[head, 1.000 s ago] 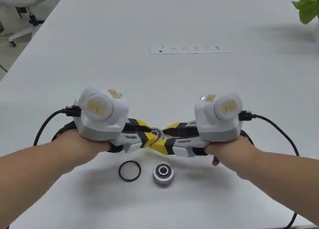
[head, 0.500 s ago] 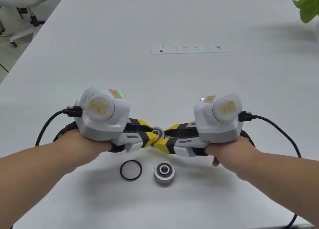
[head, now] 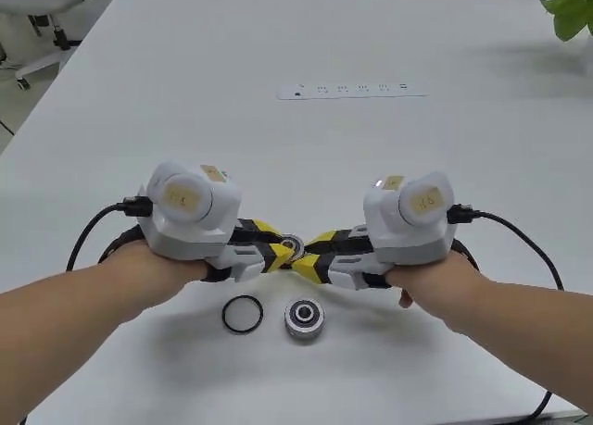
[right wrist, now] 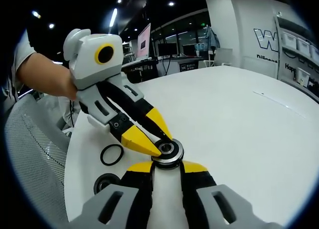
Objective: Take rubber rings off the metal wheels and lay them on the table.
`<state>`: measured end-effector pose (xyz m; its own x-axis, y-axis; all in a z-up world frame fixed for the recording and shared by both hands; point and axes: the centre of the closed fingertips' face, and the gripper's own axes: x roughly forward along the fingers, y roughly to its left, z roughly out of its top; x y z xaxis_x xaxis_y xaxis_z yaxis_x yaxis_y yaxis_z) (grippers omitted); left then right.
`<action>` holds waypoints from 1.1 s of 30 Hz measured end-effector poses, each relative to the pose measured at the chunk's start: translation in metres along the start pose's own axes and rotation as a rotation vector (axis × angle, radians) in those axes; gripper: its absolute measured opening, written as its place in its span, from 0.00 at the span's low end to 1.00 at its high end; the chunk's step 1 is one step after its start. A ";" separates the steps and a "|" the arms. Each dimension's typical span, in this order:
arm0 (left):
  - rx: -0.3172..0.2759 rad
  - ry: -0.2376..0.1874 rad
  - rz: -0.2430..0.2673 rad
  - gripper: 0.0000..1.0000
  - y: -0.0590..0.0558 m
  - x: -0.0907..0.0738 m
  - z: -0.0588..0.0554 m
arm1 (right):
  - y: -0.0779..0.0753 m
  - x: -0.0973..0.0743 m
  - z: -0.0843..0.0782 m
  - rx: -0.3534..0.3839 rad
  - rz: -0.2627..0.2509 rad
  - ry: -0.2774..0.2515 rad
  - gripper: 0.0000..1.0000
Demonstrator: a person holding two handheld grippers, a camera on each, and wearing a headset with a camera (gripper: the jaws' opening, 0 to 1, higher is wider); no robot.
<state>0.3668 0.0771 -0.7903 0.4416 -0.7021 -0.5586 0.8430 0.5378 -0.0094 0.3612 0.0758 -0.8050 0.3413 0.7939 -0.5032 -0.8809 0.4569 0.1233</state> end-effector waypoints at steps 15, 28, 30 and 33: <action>0.001 0.000 0.001 0.13 -0.001 -0.001 0.001 | 0.000 0.006 0.006 -0.031 -0.019 -0.003 0.23; 0.002 -0.001 0.000 0.12 -0.001 0.001 0.001 | -0.001 0.004 0.002 -0.036 -0.029 0.012 0.22; 0.003 -0.001 0.000 0.12 -0.001 0.001 0.000 | 0.000 0.003 0.002 -0.032 -0.030 0.013 0.21; 0.001 -0.001 0.000 0.12 0.000 0.002 0.000 | -0.001 0.000 0.000 -0.026 -0.027 0.018 0.19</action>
<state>0.3676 0.0758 -0.7911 0.4423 -0.7025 -0.5576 0.8431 0.5376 -0.0085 0.3622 0.0755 -0.8055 0.3596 0.7738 -0.5216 -0.8797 0.4675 0.0872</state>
